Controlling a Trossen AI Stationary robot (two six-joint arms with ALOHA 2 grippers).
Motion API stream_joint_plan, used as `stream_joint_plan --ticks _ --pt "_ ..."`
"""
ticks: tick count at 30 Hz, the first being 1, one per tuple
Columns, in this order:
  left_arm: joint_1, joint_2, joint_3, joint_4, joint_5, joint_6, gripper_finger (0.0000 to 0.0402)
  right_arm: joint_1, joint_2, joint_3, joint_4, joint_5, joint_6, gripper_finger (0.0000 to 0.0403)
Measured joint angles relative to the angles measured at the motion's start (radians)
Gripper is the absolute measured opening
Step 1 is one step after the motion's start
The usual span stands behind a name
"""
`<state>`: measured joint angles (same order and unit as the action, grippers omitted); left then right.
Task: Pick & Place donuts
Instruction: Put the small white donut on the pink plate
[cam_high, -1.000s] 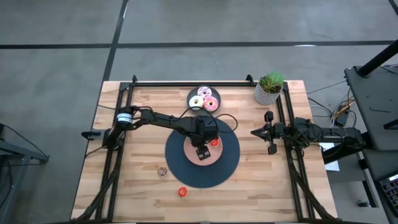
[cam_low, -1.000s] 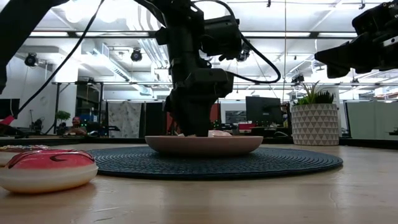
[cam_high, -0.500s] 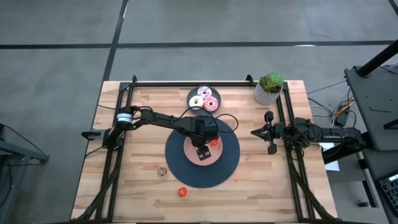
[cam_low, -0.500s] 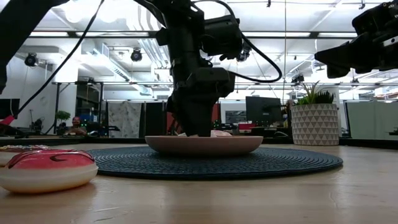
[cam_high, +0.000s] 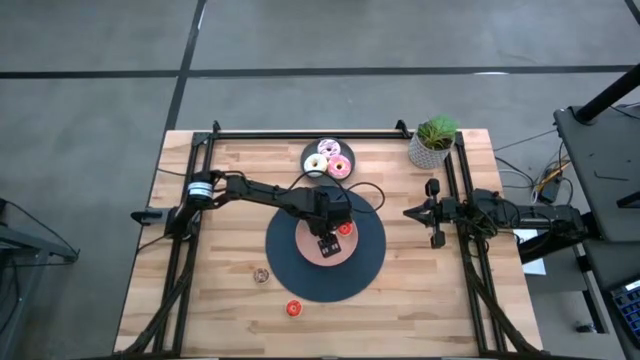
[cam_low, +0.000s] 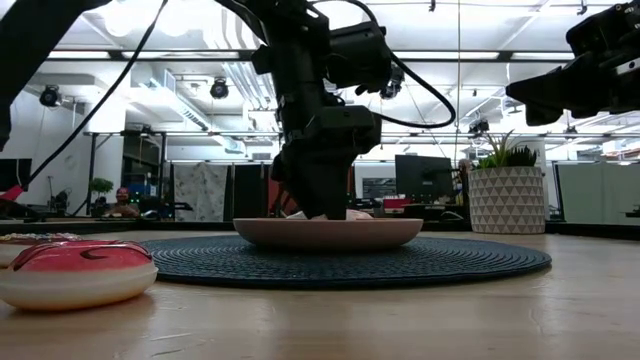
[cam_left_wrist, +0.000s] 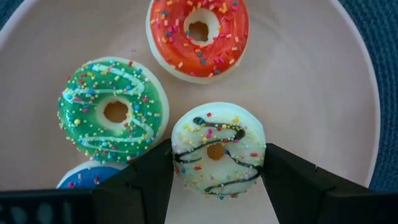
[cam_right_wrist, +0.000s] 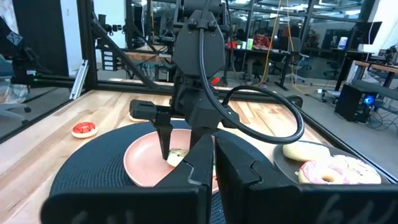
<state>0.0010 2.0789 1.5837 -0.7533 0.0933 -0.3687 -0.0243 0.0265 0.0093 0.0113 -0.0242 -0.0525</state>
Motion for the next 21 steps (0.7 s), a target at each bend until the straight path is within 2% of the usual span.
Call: stream_joint_plan --ticks 21 --pt "0.007 0.0 0.0 0.006 0.0 0.013 0.0204 0.0 0.0 0.0 0.0 0.0 0.0 0.0008"
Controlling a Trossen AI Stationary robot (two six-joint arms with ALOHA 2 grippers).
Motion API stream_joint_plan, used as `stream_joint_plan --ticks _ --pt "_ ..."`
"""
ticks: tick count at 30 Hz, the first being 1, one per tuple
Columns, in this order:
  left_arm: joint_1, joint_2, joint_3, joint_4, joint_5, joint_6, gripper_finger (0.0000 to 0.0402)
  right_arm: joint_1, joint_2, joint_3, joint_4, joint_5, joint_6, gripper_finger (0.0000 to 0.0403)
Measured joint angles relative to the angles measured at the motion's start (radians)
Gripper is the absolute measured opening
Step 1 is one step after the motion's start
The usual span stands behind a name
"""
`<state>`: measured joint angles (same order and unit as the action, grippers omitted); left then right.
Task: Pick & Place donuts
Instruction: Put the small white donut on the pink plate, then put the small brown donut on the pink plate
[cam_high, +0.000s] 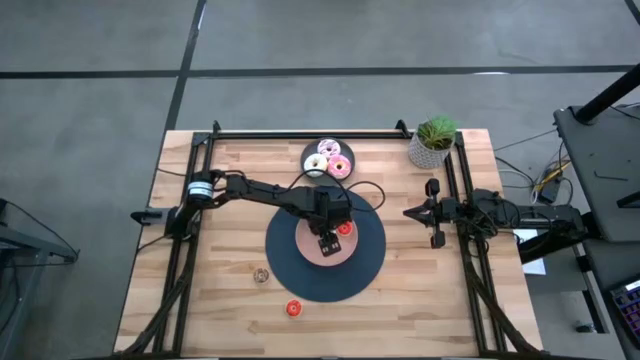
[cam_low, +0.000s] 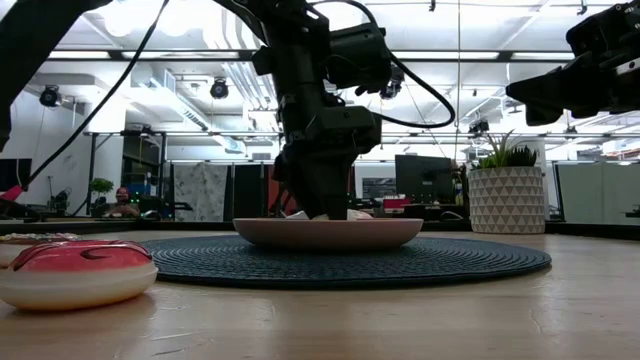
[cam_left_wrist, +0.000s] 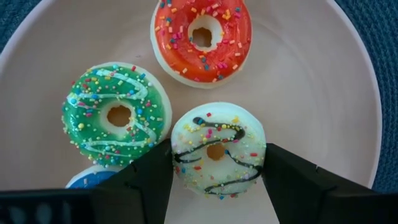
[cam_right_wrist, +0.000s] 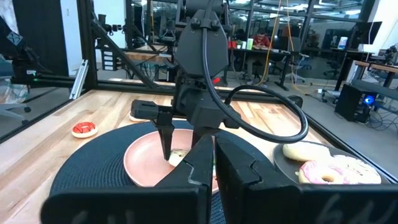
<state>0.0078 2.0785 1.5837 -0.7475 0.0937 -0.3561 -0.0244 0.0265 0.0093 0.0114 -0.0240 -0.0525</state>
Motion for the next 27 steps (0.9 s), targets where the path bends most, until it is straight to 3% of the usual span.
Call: stream_joint_plan --ticks 10,17,27 --pt "0.001 -0.001 0.0 0.001 -0.003 0.001 0.0259 0.0 0.0 0.0 0.0 0.0 0.0 0.0009" --pt "0.001 -0.005 0.014 -0.038 -0.003 0.0 0.0261 0.0 0.0 0.0 0.0 0.0 0.0 0.0009" --pt "-0.01 -0.108 0.033 -0.098 -0.002 0.006 0.0262 0.0 0.004 0.0 0.0 0.001 0.0 0.0008"
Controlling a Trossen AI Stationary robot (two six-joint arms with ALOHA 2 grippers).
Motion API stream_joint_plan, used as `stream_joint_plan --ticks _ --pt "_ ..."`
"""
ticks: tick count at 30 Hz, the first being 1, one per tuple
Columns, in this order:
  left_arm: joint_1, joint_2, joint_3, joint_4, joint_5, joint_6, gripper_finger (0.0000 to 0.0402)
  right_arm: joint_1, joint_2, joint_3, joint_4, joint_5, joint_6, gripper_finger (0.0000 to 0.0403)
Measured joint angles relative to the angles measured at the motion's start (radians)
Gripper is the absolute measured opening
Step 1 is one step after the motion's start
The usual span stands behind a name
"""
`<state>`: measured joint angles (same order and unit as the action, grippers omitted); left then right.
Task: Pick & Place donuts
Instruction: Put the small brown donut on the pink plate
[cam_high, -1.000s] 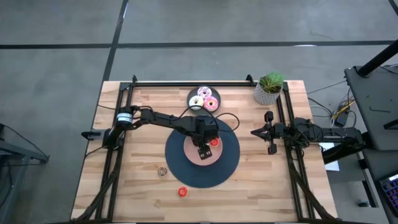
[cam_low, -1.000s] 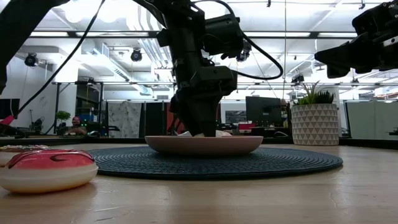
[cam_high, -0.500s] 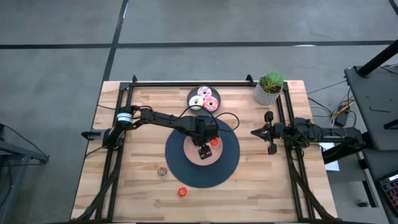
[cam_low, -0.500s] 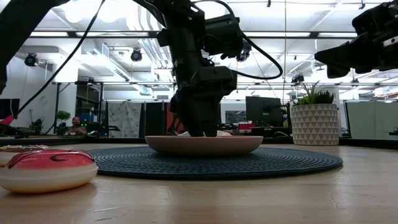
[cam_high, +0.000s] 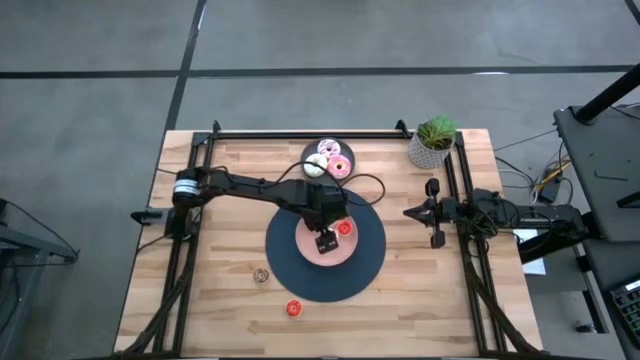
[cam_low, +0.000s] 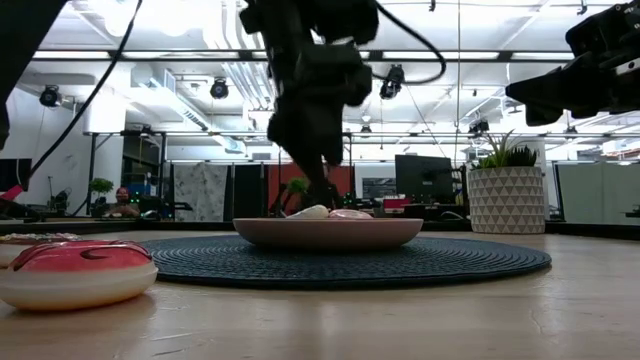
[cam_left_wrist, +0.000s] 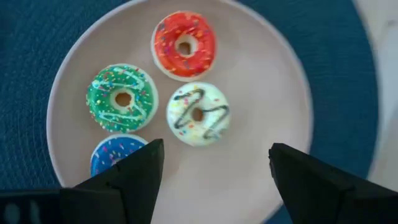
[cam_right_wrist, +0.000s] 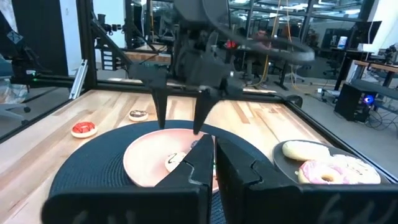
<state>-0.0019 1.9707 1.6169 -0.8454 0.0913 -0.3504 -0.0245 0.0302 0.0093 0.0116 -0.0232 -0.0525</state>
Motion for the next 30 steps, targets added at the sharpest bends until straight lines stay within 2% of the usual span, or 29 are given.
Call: stream_joint_plan --ticks 14,19,25,30 --pt "-0.063 -0.105 -0.061 -0.018 0.001 0.002 0.0262 0.0 0.003 0.0 0.0 -0.001 0.0 0.0008" --pt "-0.098 -0.148 -0.125 -0.006 -0.007 -0.004 0.0262 0.0 0.005 0.0 0.0 -0.001 0.0 0.0008" --pt "-0.145 -0.237 -0.231 0.099 -0.016 -0.046 0.0262 0.0 0.005 0.0 0.0 -0.002 0.0 0.0008" --pt "-0.186 -0.319 -0.325 0.096 -0.015 -0.07 0.0262 0.0 0.005 0.0 0.0 -0.001 0.0 0.0008"
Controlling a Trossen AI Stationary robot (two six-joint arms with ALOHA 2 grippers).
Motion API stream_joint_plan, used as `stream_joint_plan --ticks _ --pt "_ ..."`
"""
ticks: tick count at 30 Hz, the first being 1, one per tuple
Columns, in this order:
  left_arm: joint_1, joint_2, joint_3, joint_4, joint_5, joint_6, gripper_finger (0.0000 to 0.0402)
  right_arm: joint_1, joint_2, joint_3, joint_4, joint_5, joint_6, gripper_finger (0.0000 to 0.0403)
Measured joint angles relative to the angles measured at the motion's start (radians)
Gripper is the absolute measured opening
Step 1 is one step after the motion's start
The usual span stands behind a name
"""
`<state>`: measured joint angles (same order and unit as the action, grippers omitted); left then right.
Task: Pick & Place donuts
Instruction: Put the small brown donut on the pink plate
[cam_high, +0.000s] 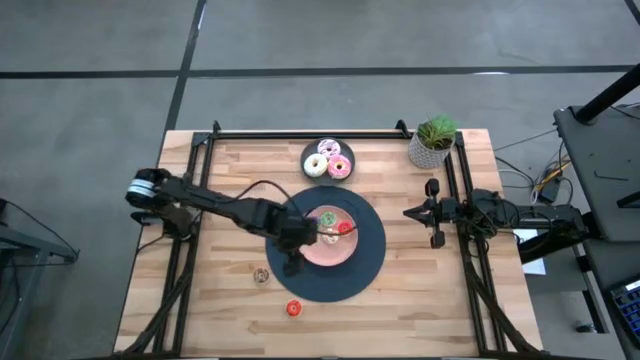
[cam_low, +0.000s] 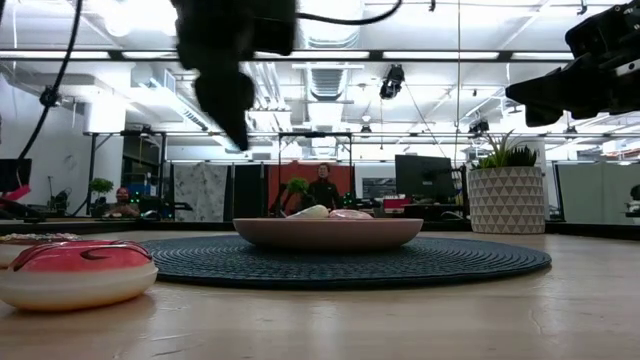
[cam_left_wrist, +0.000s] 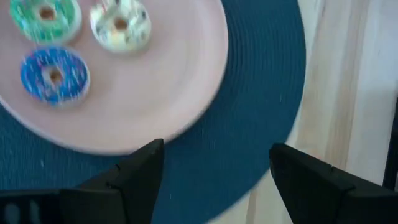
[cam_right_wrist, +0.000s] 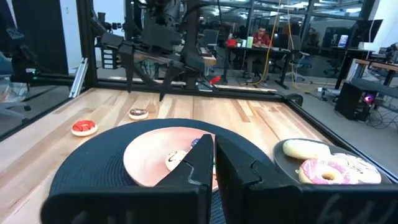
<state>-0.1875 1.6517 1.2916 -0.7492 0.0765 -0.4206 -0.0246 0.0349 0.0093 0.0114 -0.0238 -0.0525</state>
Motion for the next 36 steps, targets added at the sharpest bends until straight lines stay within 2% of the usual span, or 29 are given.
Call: stream_joint_plan --ticks 10,20,26,36 --pt "-0.1 -0.193 -0.229 -0.013 0.001 -0.001 0.0262 0.0 0.001 0.0 0.0 0.0 0.0 0.0008" --pt "-0.221 -0.34 -0.388 -0.052 0.009 0.069 0.0262 0.0 0.002 0.0 0.001 0.0 0.0 0.0008" --pt "-0.275 -0.35 -0.438 -0.047 0.009 0.114 0.0262 0.0 0.002 0.0 0.0 0.0 0.0 0.0009" --pt "-0.287 -0.308 -0.447 -0.003 -0.033 0.114 0.0262 0.0 0.003 0.0 0.0 0.0 0.0 0.0009"
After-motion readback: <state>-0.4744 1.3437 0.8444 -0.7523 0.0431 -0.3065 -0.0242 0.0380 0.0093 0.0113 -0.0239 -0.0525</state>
